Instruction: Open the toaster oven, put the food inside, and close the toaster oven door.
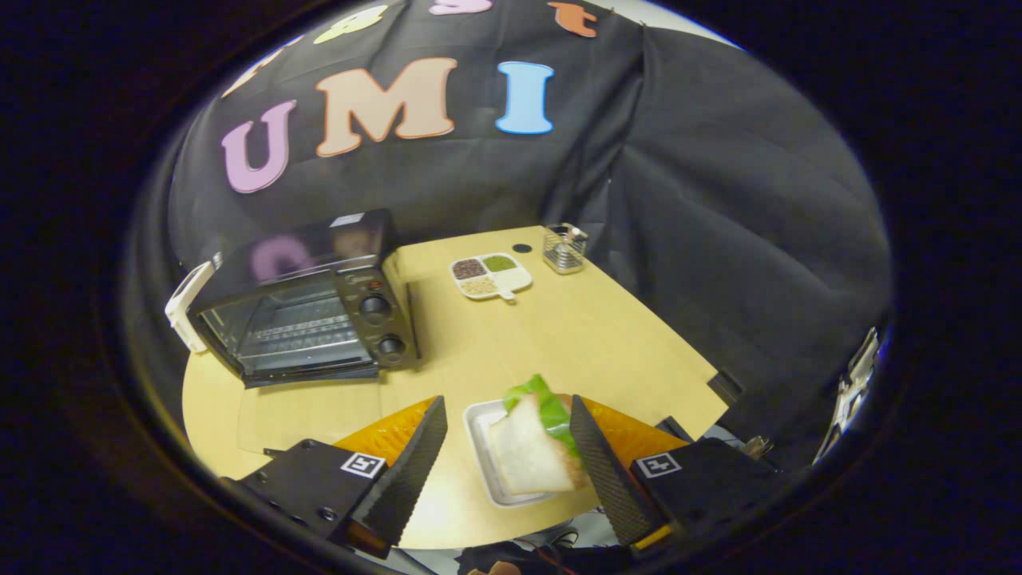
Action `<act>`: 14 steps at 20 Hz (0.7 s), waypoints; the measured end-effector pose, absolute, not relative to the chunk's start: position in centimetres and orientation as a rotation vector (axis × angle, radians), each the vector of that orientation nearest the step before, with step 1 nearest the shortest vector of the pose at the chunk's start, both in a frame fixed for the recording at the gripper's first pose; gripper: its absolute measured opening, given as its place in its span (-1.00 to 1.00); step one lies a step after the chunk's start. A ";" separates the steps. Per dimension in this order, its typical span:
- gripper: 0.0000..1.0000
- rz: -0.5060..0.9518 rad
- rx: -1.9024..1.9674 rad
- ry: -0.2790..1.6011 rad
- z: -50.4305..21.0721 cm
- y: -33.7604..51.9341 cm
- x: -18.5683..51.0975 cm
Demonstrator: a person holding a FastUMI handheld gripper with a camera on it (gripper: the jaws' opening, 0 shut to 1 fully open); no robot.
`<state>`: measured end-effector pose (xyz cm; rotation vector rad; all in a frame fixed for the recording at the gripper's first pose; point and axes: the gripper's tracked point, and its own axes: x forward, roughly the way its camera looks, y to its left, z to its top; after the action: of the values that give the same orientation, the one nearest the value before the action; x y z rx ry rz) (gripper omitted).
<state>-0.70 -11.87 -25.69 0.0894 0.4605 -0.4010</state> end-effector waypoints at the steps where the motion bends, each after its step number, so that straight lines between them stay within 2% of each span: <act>1: 0.95 -0.406 0.103 0.472 -26.3 -12.7 -1.0; 14: 0.93 -0.208 0.156 0.609 -33.1 -13.6 -0.6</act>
<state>-0.65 -13.65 -33.11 0.1562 0.6087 -0.2076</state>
